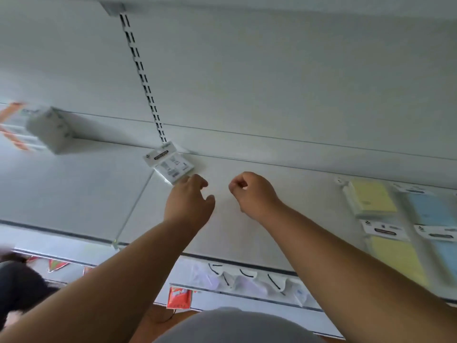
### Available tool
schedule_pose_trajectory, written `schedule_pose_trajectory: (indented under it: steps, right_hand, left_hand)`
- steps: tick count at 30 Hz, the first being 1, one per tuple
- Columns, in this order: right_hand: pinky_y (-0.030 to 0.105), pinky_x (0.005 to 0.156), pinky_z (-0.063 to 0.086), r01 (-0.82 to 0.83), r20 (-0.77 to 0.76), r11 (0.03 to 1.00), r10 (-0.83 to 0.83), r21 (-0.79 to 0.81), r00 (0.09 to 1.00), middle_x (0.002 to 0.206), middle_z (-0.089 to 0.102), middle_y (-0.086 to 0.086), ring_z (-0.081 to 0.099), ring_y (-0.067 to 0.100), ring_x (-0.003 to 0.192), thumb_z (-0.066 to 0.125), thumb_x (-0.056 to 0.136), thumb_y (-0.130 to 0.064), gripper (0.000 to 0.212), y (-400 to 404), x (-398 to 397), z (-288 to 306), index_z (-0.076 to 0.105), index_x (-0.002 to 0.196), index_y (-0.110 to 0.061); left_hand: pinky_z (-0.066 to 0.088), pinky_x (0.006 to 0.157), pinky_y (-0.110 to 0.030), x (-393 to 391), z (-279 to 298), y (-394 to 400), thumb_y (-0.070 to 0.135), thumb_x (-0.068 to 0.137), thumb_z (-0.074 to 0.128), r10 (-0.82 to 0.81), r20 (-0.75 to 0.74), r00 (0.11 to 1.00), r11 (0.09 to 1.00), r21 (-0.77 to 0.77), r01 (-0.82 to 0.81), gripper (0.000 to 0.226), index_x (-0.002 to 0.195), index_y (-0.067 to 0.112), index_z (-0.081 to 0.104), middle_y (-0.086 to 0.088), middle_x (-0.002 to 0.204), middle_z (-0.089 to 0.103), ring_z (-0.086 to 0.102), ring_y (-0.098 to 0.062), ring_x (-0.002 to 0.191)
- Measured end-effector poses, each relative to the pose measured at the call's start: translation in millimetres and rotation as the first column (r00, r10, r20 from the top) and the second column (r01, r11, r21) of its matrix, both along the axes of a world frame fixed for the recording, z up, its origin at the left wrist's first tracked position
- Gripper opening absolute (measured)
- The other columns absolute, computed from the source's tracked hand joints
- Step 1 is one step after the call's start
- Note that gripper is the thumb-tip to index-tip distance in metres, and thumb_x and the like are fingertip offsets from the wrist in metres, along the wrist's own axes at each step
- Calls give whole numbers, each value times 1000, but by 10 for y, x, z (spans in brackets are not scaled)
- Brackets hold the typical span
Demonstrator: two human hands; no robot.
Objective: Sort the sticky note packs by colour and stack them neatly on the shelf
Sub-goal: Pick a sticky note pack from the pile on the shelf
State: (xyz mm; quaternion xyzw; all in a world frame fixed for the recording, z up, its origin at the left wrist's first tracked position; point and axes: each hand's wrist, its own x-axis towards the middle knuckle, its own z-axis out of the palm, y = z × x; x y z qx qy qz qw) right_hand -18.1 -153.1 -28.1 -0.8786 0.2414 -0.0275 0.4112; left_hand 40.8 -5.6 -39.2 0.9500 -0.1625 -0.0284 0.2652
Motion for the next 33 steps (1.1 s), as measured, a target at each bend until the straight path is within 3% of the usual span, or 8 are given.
schedule_pose_trajectory:
  steps: [6,10,13,15,19,22,27,33]
  right_hand:
    - [27,52,41,10,-126,936,37,351,991,102,60,4,64,21,62,49,95,-24,43,464,826,23,46,137,-18]
    - [23,47,27,99,-121,851,-42,516,992,88,56,7,52,14,47,45,95,-12,15,603,1063,19,58,99,-19]
    - [18,43,25,301,-201,565,-234,768,951,77,65,2,41,9,40,43,93,-8,24,605,1091,30,66,97,-15]
    - [18,44,29,268,-189,520,-201,811,961,74,65,1,39,9,43,42,91,-4,31,631,1035,51,72,91,-15]
    - [20,47,35,241,-72,715,-259,657,963,77,65,1,43,12,53,55,89,-6,24,656,835,11,73,78,-17]
    - [23,58,44,359,46,884,-389,298,920,81,64,-4,57,13,68,67,85,-27,9,467,615,-90,67,87,-18]
    - [24,51,39,374,36,855,-413,360,910,67,55,-6,46,10,52,68,87,-30,15,108,73,-117,65,87,-15]
    - [33,68,50,563,49,806,-579,183,814,74,62,-7,56,13,67,72,83,-32,13,-361,-801,-49,64,79,-22]
  left_hand:
    - [40,103,-36,742,-127,495,24,82,60,64,-73,995,998,28,-62,48,129,16,56,-6,136,52,49,-27,122]
    - [45,95,-33,869,-134,579,32,89,58,4,-99,995,999,-44,-8,39,124,17,59,-5,127,58,56,-23,114]
    - [51,75,-33,902,-36,598,46,92,47,-36,-262,964,975,-221,-24,31,98,22,66,-3,102,69,64,-21,90]
    - [56,74,-37,861,13,568,43,92,49,-130,-457,880,894,-438,-95,30,94,19,67,-2,93,73,68,-20,86]
    - [59,74,-36,747,-36,473,7,89,54,-160,-648,745,785,-541,-302,16,98,10,67,-13,101,70,70,-25,86]
    - [57,73,-37,638,-78,371,-3,90,49,-218,-704,676,748,-565,-347,22,96,11,65,-15,100,68,69,-26,78]
    - [56,68,-38,349,-61,111,-2,92,54,-405,-714,571,817,-563,-125,18,102,7,65,-17,96,70,71,-32,81]
    - [51,55,-27,-248,60,-473,21,83,72,-459,-538,707,876,-405,260,17,93,22,58,0,75,72,69,-11,55]
